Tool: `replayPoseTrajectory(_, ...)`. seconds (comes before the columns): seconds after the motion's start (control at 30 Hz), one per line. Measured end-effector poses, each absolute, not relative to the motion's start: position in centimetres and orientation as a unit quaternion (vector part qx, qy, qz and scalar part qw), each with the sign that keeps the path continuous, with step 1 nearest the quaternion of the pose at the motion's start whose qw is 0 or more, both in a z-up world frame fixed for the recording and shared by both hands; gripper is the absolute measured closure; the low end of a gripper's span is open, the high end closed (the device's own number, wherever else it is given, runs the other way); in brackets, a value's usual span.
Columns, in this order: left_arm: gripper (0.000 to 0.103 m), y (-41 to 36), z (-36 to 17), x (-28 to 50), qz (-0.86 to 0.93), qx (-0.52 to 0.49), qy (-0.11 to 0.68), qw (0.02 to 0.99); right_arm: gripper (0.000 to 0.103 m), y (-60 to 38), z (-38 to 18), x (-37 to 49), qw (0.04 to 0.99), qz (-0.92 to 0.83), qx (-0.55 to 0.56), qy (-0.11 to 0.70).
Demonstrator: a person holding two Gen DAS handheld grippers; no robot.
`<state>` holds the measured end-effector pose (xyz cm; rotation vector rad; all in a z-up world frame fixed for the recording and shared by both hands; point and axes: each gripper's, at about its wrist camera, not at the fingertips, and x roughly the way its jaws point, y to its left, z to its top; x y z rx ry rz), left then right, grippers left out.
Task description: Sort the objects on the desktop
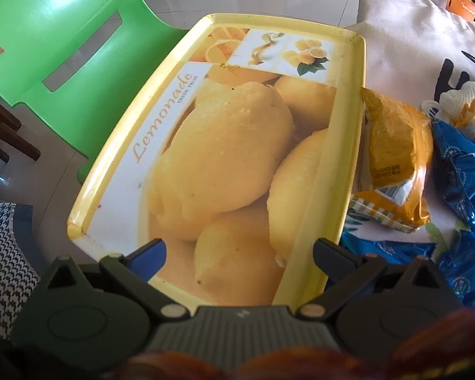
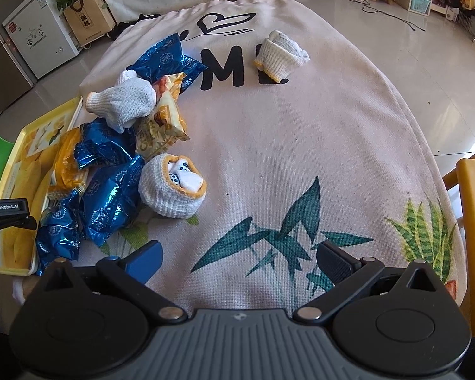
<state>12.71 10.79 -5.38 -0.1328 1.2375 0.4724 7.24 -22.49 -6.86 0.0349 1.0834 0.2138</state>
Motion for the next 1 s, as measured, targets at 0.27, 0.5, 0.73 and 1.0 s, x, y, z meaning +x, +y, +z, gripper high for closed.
replayPoseTrajectory(0.27, 0.001, 13.0, -6.0, 13.6, 0.248, -0.068, 0.576, 0.776, 0.000, -21.6, -7.3, 7.5, 0.848, 0.111, 0.012, 0.519)
replayPoseTrajectory(0.5, 0.001, 12.3, -5.2, 13.8, 0.210, -0.103, 0.574, 0.785, 0.000, -20.9, -7.6, 7.6, 0.845, 0.117, 0.006, 0.522)
replayPoseTrajectory(0.73, 0.001, 10.6, -5.3, 15.3, 0.203, -0.068, 0.569, 0.794, 0.000, -20.7, -8.0, 7.7, 0.841, 0.116, 0.003, 0.528)
replayPoseTrajectory(1.0, 0.001, 10.9, -5.0, 15.7, 0.193, -0.088, 0.567, 0.796, 0.000, -20.2, -8.3, 7.9, 0.836, 0.122, 0.008, 0.535)
